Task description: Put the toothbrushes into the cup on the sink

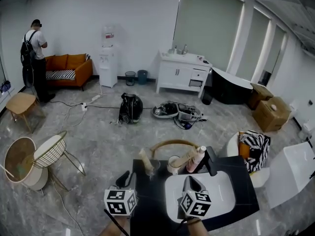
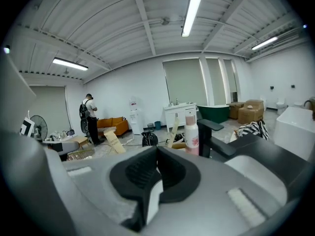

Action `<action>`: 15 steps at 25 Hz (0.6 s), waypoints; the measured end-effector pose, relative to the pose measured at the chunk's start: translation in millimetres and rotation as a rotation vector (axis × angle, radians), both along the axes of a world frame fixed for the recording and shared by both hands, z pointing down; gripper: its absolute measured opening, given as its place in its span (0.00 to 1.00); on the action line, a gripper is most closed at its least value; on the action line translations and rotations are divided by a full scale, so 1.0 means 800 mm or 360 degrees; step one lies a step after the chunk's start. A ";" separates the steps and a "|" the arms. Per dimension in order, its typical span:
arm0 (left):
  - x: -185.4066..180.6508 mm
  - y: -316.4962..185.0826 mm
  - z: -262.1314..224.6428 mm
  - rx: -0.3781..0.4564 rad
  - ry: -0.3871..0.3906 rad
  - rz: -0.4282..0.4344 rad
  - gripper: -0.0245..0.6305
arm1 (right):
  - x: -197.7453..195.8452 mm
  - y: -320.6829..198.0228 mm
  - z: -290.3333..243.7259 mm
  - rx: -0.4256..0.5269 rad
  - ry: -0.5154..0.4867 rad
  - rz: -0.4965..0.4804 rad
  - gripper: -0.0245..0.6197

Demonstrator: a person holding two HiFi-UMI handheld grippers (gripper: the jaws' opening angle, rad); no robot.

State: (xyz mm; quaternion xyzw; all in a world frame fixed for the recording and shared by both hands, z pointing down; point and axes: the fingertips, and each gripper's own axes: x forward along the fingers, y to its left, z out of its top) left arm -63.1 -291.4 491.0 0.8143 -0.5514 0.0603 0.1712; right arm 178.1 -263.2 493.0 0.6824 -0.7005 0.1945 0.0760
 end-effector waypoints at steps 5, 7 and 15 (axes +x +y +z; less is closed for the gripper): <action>-0.015 0.013 -0.008 0.0020 0.0003 -0.0028 0.13 | -0.014 0.006 -0.025 0.0057 0.0029 -0.0031 0.04; -0.016 0.017 -0.011 0.0033 0.0000 -0.0025 0.11 | -0.018 0.009 -0.032 0.0073 0.0039 -0.0041 0.04; -0.018 0.035 -0.020 0.0067 -0.0021 -0.0014 0.07 | -0.024 0.021 -0.045 0.0107 0.0033 -0.0054 0.04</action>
